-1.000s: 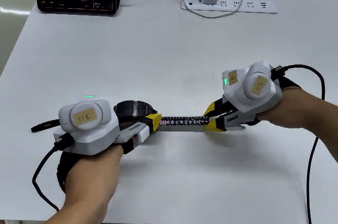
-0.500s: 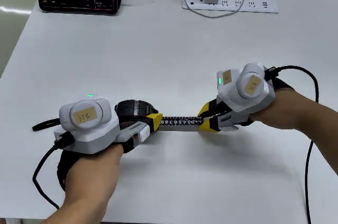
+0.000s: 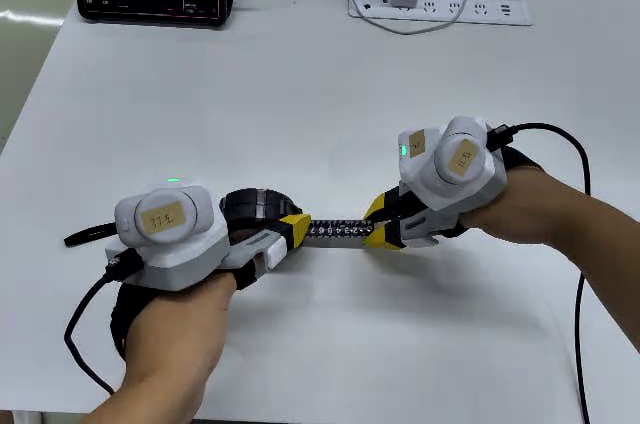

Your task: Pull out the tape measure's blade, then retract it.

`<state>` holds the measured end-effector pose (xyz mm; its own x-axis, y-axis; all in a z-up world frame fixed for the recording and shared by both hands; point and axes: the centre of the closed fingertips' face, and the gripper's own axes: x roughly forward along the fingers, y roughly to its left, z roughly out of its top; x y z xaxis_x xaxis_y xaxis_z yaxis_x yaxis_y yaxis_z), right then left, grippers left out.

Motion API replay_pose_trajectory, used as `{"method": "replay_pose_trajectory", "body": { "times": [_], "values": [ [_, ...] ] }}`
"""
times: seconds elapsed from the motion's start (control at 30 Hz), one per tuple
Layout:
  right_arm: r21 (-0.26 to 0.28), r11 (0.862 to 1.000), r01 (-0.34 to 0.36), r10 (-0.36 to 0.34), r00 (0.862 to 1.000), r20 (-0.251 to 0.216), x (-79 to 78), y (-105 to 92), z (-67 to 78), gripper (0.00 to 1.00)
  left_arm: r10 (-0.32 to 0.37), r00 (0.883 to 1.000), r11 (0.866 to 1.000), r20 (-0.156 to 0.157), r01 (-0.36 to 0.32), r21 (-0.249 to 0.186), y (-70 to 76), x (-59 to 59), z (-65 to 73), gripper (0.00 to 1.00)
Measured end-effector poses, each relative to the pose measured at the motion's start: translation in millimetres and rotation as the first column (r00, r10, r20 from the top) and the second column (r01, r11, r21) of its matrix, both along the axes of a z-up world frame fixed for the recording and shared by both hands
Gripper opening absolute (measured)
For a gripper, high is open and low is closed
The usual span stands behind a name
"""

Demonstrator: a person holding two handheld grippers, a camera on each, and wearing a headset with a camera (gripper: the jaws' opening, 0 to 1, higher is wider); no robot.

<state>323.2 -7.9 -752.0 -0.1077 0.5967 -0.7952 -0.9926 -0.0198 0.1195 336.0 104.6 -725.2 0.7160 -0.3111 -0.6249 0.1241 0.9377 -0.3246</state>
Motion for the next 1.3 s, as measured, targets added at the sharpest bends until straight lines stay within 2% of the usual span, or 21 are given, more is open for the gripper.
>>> {"method": "replay_pose_trajectory", "body": {
  "times": [0.5,0.6,0.77,1.3],
  "values": [
    [0.009,1.0,0.0,0.0,1.0,-0.01,-2.1,8.9,2.8,0.1,0.006,1.0,1.0,0.0,-0.006,-0.008,0.6,0.4,0.2,0.58],
    [0.037,0.999,0.009,-0.008,1.0,-0.025,-3.7,16.6,6.4,0.1,0.007,1.0,1.0,0.003,-0.007,-0.006,1.2,0.7,-0.1,0.58],
    [0.028,1.0,-0.005,0.005,1.0,-0.019,-5.2,25.4,2.9,0.1,0.004,1.0,1.0,0.002,-0.004,-0.005,1.2,0.7,-0.4,0.58],
    [0.054,0.999,0.002,-0.001,1.0,-0.025,-3.6,38.0,4.3,0.1,0.011,1.0,1.0,0.002,-0.011,-0.021,2.4,1.8,-1.1,0.58]
  ]
}}
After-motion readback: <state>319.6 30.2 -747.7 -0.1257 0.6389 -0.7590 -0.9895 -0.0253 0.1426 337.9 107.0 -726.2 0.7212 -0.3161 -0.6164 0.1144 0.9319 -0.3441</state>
